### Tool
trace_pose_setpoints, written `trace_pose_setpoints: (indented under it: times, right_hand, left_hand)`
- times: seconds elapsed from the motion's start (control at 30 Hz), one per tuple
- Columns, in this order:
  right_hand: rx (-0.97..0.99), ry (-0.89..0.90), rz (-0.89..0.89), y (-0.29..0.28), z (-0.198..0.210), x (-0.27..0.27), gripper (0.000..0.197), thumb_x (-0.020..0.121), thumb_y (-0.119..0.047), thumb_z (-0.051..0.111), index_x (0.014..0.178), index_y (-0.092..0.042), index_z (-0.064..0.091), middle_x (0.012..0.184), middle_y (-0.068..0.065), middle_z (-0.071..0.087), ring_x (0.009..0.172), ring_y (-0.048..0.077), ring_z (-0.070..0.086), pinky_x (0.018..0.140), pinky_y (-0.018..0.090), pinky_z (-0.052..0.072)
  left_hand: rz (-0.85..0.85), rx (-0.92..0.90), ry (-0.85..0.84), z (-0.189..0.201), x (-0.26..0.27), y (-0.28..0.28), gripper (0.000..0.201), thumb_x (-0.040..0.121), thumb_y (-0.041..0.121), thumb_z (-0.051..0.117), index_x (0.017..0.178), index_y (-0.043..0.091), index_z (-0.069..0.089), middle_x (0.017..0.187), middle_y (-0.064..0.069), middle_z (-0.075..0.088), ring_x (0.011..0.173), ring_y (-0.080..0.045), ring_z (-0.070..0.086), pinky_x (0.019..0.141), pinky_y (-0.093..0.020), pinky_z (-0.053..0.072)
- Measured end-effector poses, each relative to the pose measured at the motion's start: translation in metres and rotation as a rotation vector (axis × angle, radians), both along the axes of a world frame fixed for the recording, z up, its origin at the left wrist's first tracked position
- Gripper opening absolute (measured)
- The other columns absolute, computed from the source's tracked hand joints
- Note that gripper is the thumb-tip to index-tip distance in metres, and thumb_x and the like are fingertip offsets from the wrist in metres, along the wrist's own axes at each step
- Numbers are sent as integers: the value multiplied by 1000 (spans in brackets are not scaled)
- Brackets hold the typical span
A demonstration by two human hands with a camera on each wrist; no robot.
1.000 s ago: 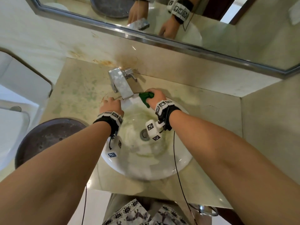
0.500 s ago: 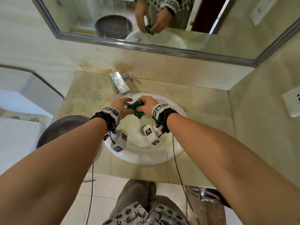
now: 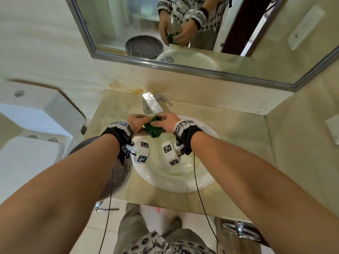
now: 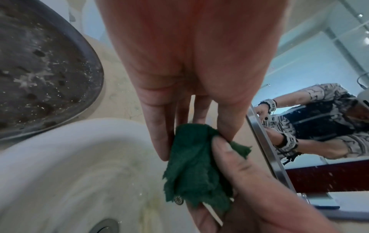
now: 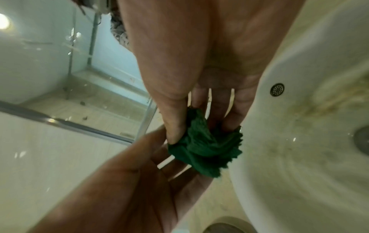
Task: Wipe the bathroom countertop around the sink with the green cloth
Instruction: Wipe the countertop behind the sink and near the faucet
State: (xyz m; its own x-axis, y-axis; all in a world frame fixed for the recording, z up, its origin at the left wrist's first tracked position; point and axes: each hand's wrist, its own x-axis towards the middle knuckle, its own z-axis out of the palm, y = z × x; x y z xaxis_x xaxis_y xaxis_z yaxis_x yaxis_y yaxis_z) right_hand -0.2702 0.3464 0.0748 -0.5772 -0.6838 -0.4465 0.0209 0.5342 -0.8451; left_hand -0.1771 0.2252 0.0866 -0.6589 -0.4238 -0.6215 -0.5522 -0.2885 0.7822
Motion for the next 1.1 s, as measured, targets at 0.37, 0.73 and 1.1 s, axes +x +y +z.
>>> trace_pose_setpoints:
  times: [0.37,0.73,1.1]
  right_hand:
    - [108,-54,-54,-123,-21,18,27,93,-32,60,113,-15,64,112,7,65,107,23,62,95,36,51]
    - [202,96,-111,-195,-36,24,27,97,-23,53,116,-5,62,111,18,65,101,34,64,90,46,54]
    - [651,497,265,-173,-93,-16,46,93,-11,49,138,-19,46,144,8,45,129,30,46,103,35,44]
  left_hand:
    - [-122,54,-62,-16,30,-136,42,87,-2,66,128,4,56,118,-21,64,102,-31,65,90,-43,54]
    - [-317,-97,-115,-43,38,-201,27,82,8,74,105,15,63,109,-15,68,99,-32,67,86,-44,56]
    - [-165,-339,-251,-107,6,-253,16,88,10,64,99,21,61,104,-16,69,94,-32,67,86,-42,57]
